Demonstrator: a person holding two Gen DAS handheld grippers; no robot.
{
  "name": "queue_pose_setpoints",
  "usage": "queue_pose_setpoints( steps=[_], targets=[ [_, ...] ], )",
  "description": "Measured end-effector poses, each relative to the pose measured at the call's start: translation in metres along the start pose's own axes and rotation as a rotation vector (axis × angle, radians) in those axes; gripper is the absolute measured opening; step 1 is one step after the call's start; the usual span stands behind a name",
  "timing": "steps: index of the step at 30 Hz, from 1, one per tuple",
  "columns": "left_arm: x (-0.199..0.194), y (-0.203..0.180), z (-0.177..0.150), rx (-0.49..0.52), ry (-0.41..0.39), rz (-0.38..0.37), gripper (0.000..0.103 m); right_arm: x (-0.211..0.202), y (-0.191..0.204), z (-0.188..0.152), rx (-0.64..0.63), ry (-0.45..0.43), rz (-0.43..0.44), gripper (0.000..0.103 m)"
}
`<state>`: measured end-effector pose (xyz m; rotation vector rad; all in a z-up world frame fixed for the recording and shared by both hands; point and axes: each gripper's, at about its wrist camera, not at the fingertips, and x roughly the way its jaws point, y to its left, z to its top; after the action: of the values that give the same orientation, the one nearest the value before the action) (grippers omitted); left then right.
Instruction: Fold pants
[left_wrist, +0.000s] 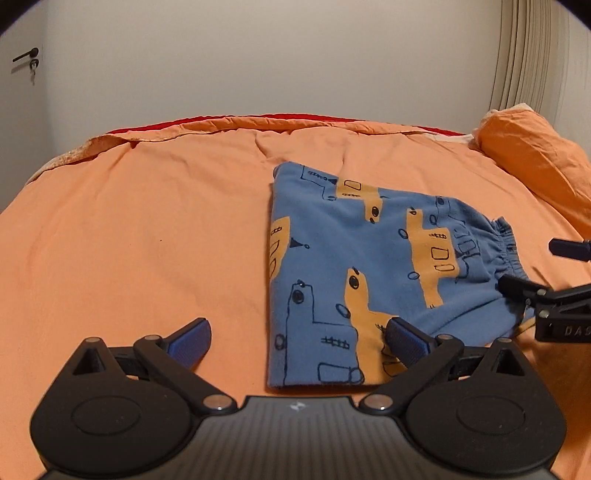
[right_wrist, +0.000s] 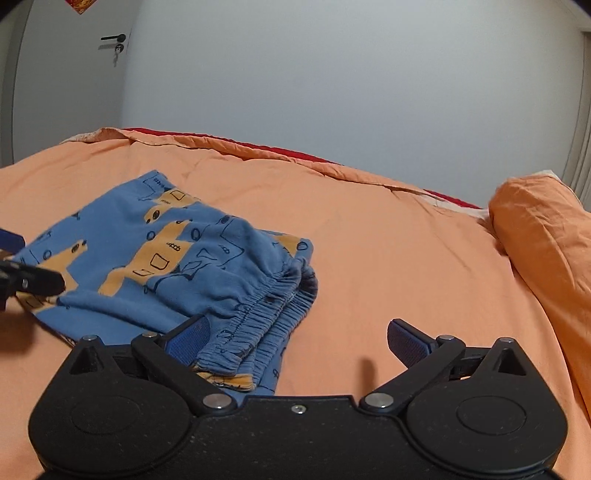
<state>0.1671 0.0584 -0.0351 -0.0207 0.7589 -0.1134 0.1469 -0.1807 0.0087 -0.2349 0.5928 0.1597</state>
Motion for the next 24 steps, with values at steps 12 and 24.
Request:
queue_pose_setpoints(
  steps=[12,24],
  targets=[
    [-0.022,0.017,-0.002,-0.145,-0.002,-0.061,0.102,-0.016,-0.001,-0.01,0.048,0.027,0.021,0.102],
    [-0.005,0.042,-0.003,-0.207,-0.013,0.052,0.103,0.016,-0.012,-0.004,0.089,0.007,0.028,0.102]
  ],
)
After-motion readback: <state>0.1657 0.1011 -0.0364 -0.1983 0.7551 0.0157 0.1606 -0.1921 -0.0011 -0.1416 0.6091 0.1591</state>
